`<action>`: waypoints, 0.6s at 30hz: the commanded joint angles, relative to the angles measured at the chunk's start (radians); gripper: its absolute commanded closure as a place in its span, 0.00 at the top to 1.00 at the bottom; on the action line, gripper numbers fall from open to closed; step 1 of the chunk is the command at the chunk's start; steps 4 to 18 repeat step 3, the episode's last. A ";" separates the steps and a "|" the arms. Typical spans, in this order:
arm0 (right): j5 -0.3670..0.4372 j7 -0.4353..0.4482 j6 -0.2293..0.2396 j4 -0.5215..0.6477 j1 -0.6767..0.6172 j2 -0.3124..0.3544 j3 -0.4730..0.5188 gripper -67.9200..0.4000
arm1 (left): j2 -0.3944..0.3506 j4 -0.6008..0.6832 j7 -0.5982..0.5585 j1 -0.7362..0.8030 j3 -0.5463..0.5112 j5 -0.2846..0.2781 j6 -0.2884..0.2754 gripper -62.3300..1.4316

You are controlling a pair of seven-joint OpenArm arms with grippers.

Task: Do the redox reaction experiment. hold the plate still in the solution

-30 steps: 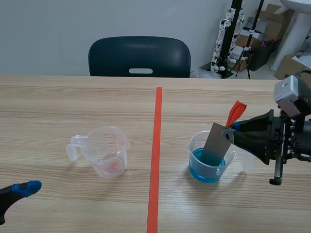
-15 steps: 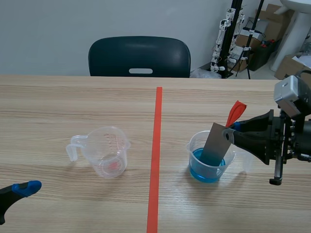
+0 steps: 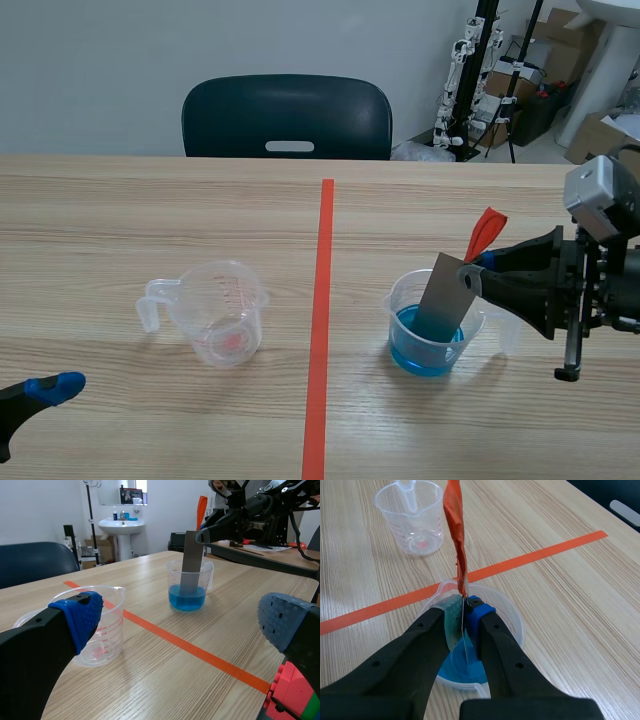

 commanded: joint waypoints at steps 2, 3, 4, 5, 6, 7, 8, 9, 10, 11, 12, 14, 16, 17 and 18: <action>0.004 0.018 0.000 0.008 0.006 0.016 0.015 0.02 | 0.005 0.006 -0.046 0.008 -0.009 -0.006 0.002 1.00; 0.004 0.018 0.000 0.008 0.006 0.016 0.015 0.02 | 0.005 0.006 -0.046 0.008 -0.009 -0.006 0.002 1.00; 0.004 0.018 0.000 0.008 0.006 0.016 0.015 0.02 | 0.005 0.006 -0.046 0.008 -0.009 -0.006 0.002 1.00; 0.004 0.018 0.000 0.008 0.006 0.016 0.015 0.02 | 0.005 0.006 -0.046 0.008 -0.009 -0.006 0.002 1.00; 0.004 0.018 0.000 0.008 0.006 0.016 0.015 0.02 | 0.005 0.006 -0.046 0.008 -0.009 -0.006 0.002 1.00; 0.004 0.018 0.000 0.008 0.006 0.016 0.015 0.02 | 0.005 0.006 -0.046 0.008 -0.009 -0.006 0.002 1.00; 0.004 0.018 0.000 0.008 0.006 0.016 0.015 0.02 | 0.005 0.006 -0.046 0.008 -0.009 -0.006 0.002 1.00; 0.004 0.018 0.000 0.008 0.006 0.016 0.015 0.02 | 0.005 0.006 -0.046 0.008 -0.009 -0.006 0.002 1.00; 0.004 0.018 0.000 0.008 0.006 0.016 0.015 0.02 | 0.005 0.006 -0.046 0.008 -0.009 -0.006 0.002 1.00; 0.004 0.018 0.000 0.008 0.006 0.016 0.015 0.02 | 0.005 0.006 -0.046 0.008 -0.009 -0.006 0.002 1.00; 0.004 0.018 0.000 0.008 0.006 0.016 0.015 0.02 | 0.005 0.006 -0.046 0.008 -0.009 -0.006 0.002 1.00; 0.004 0.018 0.000 0.008 0.006 0.016 0.015 0.02 | 0.005 0.006 -0.046 0.008 -0.009 -0.006 0.002 1.00; 0.004 0.018 0.000 0.008 0.006 0.016 0.015 0.02 | 0.005 0.006 -0.046 0.008 -0.009 -0.006 0.002 1.00; 0.004 0.018 0.000 0.008 0.006 0.016 0.015 0.02 | 0.005 0.006 -0.046 0.008 -0.009 -0.006 0.002 1.00; 0.004 0.018 0.000 0.008 0.006 0.016 0.015 0.02 | 0.005 0.006 -0.046 0.008 -0.009 -0.006 0.002 1.00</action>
